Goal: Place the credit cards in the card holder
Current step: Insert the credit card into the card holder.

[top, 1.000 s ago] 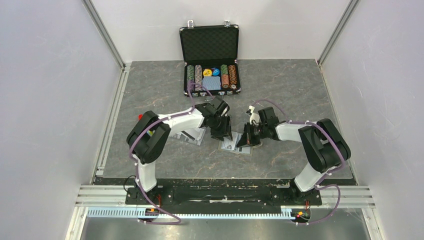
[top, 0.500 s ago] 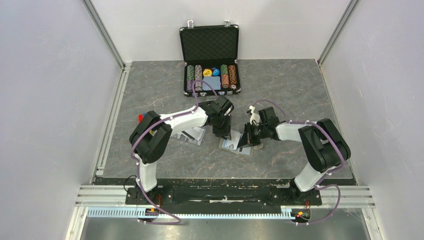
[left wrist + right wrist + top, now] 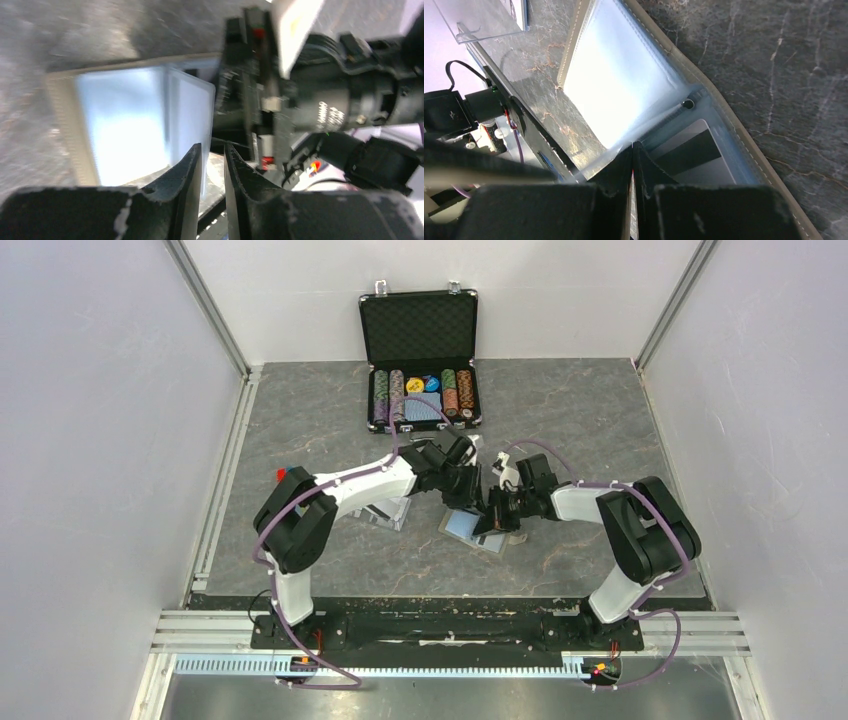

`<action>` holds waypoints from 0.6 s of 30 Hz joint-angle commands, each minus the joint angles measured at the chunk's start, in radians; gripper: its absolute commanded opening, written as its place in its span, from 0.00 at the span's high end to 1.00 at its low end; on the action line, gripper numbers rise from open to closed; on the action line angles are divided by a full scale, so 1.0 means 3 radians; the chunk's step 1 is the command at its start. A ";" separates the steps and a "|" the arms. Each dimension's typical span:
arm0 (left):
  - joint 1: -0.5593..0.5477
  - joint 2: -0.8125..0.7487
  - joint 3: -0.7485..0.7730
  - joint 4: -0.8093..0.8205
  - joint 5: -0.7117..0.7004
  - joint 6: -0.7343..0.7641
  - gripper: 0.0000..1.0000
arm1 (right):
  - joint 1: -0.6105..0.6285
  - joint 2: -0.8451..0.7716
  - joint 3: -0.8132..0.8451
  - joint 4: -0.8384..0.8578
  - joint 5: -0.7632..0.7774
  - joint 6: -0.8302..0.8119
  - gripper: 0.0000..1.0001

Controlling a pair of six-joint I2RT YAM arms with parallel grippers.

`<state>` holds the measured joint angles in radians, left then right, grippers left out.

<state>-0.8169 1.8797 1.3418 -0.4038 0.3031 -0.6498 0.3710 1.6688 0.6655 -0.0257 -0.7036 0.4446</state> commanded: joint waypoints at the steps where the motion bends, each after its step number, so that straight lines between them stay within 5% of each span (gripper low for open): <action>1: -0.0133 -0.0063 0.0088 0.0282 0.0401 -0.0116 0.71 | 0.0022 0.0051 0.0077 0.0012 0.0065 -0.0062 0.96; 12: -0.0145 0.0064 0.0022 0.0252 0.0355 -0.0165 0.70 | 0.0016 -0.0288 0.0231 -0.0293 -0.0026 -0.0001 0.94; 18: -0.0145 0.0125 0.0007 0.0302 0.0344 -0.0256 0.69 | -0.0006 -0.0525 0.0557 -0.1113 0.0583 -0.0311 0.93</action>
<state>-0.8597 1.8957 1.3415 -0.3626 0.4000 -0.6731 0.3683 1.5818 0.7296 -0.1909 -0.6510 0.4278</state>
